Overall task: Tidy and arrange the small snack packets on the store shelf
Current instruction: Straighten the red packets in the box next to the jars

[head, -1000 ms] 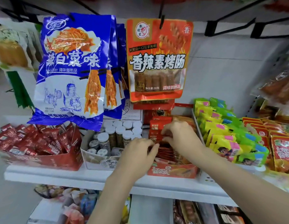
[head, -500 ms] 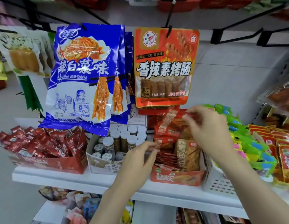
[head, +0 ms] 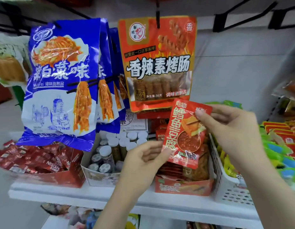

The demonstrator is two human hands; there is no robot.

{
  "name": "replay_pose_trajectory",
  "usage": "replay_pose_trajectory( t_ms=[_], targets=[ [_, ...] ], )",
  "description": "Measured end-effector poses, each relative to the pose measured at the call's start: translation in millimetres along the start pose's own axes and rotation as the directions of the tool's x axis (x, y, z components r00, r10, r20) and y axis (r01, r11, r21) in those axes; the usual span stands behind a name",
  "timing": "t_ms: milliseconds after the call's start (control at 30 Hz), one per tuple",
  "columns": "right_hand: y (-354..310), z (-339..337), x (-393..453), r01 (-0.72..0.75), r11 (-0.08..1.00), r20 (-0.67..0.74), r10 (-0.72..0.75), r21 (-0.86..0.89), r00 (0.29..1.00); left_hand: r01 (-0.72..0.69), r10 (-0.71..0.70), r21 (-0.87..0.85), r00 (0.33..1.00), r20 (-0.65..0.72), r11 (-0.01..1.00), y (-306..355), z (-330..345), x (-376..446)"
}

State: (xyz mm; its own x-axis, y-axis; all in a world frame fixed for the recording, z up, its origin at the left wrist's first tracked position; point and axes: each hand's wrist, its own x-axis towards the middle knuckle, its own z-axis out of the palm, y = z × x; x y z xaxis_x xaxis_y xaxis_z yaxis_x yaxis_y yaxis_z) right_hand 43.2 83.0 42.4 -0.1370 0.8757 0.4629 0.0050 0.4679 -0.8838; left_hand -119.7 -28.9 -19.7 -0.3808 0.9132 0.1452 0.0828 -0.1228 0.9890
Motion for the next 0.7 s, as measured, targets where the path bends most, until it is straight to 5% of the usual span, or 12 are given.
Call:
replay_pose_trajectory(
  t_ms=[433,567,700],
  targets=[
    [-1.7,-20.1,3.9,-0.094,0.994,-0.048,0.097,0.048,0.994,0.164,-0.127,-0.264,0.98,0.154,0.95,18.8,15.5,-0.6],
    [-7.4,-16.7,-1.4,-0.25,0.892,0.138,0.213,0.377,0.967,0.377,-0.236,-0.509,0.918,0.319,0.774,24.2,21.3,-3.2],
    [-11.0,-5.4,-8.7,-0.328,0.844,0.319,0.2,0.425,0.927,0.53,-0.202,-0.549,0.813,0.546,0.646,24.0,25.0,-9.8]
  ],
)
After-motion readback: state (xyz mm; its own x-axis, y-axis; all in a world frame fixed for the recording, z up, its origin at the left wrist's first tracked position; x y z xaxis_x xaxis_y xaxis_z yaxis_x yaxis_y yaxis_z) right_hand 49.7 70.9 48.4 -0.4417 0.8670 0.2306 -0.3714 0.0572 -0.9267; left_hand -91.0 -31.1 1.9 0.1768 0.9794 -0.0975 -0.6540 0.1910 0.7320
